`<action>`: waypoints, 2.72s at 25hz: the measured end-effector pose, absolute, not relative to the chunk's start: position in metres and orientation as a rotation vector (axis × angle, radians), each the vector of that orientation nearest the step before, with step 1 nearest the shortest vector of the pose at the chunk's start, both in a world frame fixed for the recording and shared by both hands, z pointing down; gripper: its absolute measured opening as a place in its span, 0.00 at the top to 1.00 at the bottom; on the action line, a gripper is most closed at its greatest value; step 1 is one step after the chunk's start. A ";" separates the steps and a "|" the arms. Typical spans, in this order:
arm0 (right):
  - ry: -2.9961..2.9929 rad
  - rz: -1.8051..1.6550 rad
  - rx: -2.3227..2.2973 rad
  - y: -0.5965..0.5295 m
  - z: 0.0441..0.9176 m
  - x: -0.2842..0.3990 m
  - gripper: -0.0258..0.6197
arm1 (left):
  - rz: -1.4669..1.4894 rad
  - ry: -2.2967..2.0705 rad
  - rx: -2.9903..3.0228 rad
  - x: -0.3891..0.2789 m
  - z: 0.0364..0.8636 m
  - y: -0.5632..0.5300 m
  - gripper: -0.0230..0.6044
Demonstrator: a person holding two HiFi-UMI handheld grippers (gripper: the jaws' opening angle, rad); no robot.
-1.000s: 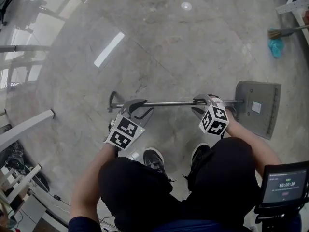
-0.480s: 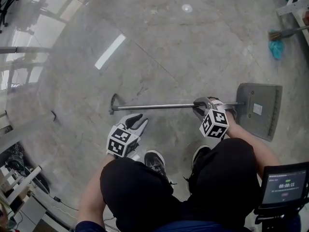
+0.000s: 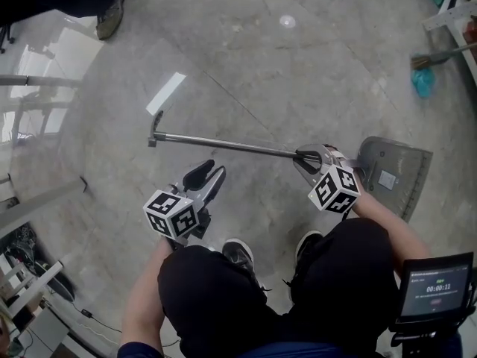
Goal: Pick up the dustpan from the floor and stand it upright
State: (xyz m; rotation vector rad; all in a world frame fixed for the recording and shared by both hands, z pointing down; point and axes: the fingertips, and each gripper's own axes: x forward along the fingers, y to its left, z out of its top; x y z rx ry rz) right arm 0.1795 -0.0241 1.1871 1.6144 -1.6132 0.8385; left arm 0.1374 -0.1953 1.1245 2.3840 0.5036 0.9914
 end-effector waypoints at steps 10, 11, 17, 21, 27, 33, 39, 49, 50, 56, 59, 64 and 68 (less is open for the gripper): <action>-1.604 0.780 1.784 -0.035 1.160 0.210 0.83 | 0.801 0.540 2.379 0.217 1.072 -0.204 0.69; -1.604 0.774 1.800 -0.036 1.158 0.214 0.83 | 0.791 0.548 2.381 0.222 1.070 -0.205 0.67; -1.617 0.747 1.858 -0.039 1.145 0.226 0.83 | 0.597 0.512 2.350 0.257 1.042 -0.211 0.63; -1.621 0.718 1.888 -0.041 1.134 0.234 0.83 | 0.517 0.468 2.354 0.273 1.021 -0.213 0.73; -1.632 0.664 1.953 -0.052 1.111 0.248 0.83 | 0.482 0.482 2.389 0.289 0.984 -0.216 0.78; -1.621 0.583 2.022 -0.058 1.082 0.268 0.83 | 0.391 0.540 2.414 0.310 0.939 -0.209 0.80; -1.592 0.499 2.125 -0.057 1.055 0.295 0.83 | 0.286 0.639 2.465 0.337 0.887 -0.188 0.82; -1.556 0.411 2.241 -0.054 1.026 0.325 0.83 | 0.177 0.759 2.510 0.368 0.834 -0.154 0.83; -1.552 0.406 2.243 -0.053 1.025 0.327 0.83 | 0.172 0.768 2.511 0.369 0.832 -0.152 0.83; -1.534 0.359 2.248 -0.055 1.014 0.335 0.82 | 0.125 0.826 2.532 0.375 0.811 -0.139 0.83; -1.530 0.347 2.263 -0.058 1.011 0.339 0.82 | 0.103 0.863 2.553 0.377 0.802 -0.131 0.83; -1.521 0.327 2.244 -0.064 1.011 0.342 0.81 | 0.108 0.908 2.598 0.379 0.796 -0.125 0.83; -1.517 0.324 2.224 -0.058 0.989 0.344 0.80 | 0.133 0.935 2.631 0.382 0.771 -0.108 0.83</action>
